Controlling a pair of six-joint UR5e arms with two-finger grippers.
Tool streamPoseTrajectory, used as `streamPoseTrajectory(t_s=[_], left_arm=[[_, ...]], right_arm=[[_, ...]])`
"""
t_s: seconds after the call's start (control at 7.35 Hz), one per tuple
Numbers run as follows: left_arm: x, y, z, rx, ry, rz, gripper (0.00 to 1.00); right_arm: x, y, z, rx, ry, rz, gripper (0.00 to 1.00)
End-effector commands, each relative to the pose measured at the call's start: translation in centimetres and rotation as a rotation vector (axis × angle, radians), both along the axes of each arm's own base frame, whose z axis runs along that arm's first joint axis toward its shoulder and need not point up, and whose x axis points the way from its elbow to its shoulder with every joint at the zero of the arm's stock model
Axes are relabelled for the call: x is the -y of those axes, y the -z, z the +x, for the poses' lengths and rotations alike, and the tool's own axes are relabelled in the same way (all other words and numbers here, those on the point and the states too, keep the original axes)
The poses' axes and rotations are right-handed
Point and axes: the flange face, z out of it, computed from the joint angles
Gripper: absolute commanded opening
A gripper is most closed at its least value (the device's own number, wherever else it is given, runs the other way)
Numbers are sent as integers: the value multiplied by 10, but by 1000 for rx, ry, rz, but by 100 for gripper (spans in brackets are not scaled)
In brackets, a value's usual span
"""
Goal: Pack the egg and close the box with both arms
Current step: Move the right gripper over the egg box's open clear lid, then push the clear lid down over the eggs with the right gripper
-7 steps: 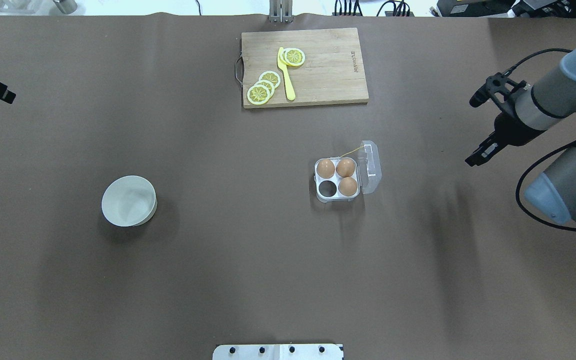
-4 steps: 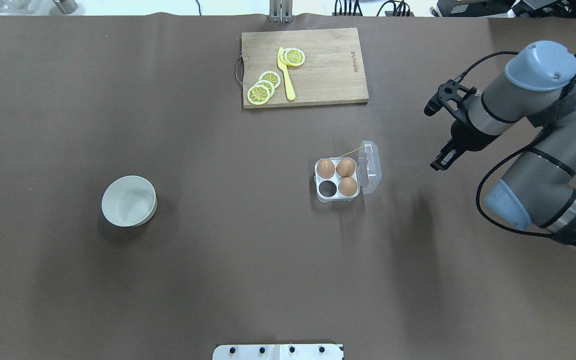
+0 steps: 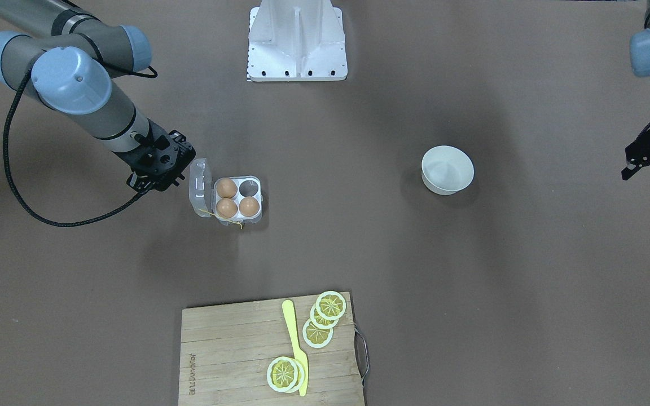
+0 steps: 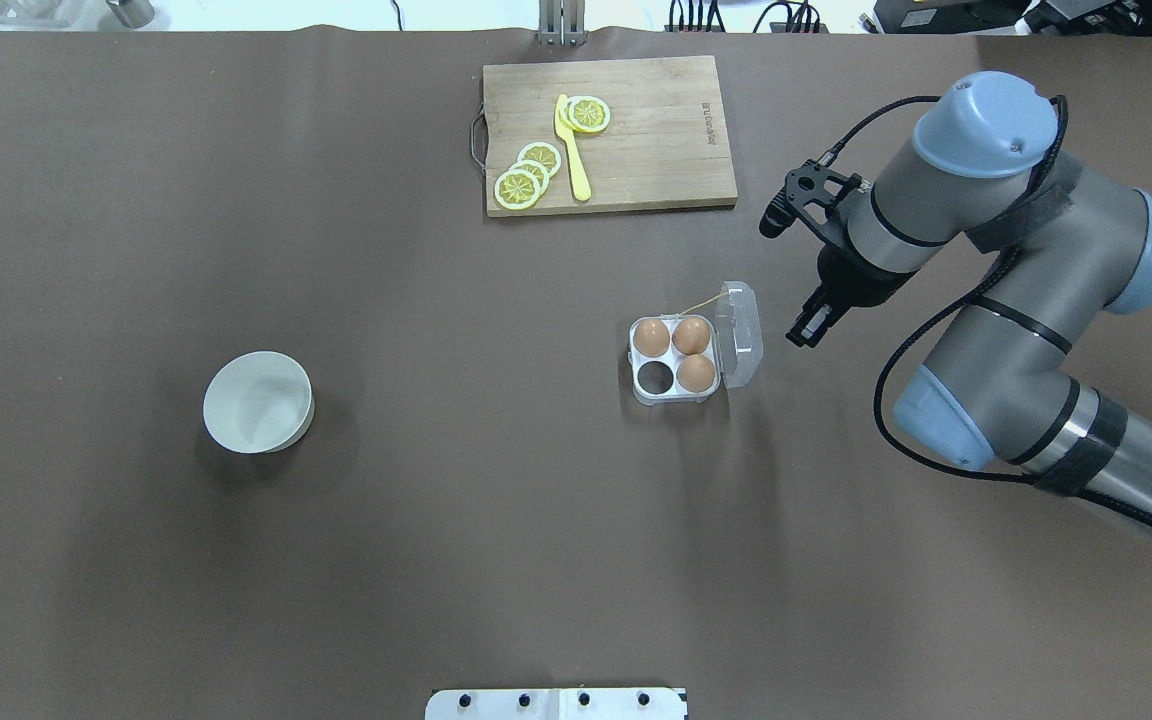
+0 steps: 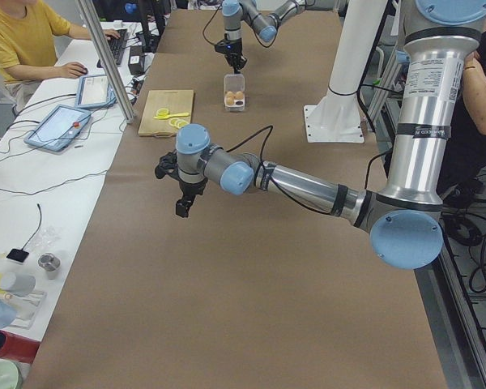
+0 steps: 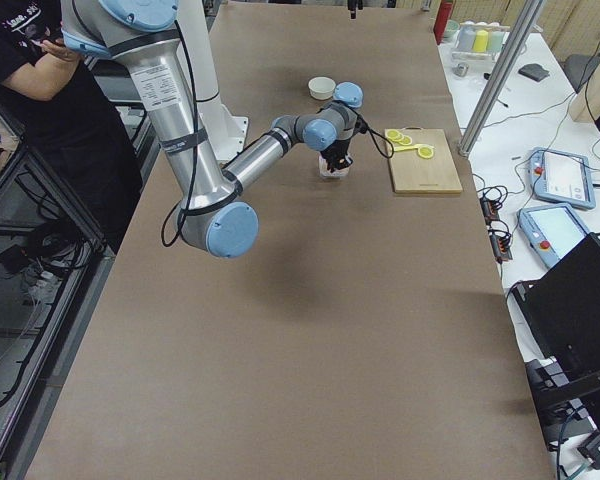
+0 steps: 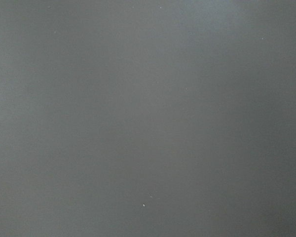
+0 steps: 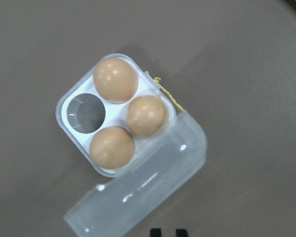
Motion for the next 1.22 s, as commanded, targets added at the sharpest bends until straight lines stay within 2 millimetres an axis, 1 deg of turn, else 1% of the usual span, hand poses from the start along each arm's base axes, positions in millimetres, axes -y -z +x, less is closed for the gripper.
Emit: streamPoseTrajectory(t_s=[0.0, 0.14, 0.27, 0.41, 0.54, 0.68, 0.82, 0.95, 1.09], left_arm=[[-3, -2, -1, -14, -6, -8, 98], [-4, -3, -1, -13, -6, -9, 98], [-4, -3, -1, -13, -6, -9, 98], [-4, -3, -1, -13, -7, -8, 98], [-4, -5, -1, -12, -7, -11, 98], [-5, -7, -7, -12, 3, -17, 98], [-5, -8, -7, -10, -3, -12, 98], [-6, -9, -10, -8, -3, -9, 98], [-8, -14, -14, -5, 3, -19, 98]], right_arm=[[-9, 19, -19, 14, 24, 17, 23], [-14, 25, -29, 10, 18, 15, 25], [-18, 37, -40, 7, 2, 24, 26], [-19, 40, -40, 11, 0, 22, 42], [-20, 37, -39, 9, 2, 21, 89], [-12, 36, -29, 10, -13, 16, 100], [6, 34, -6, 14, -41, -12, 100], [28, 26, 27, 7, -83, -62, 100], [49, 4, 67, -13, -151, -88, 100]])
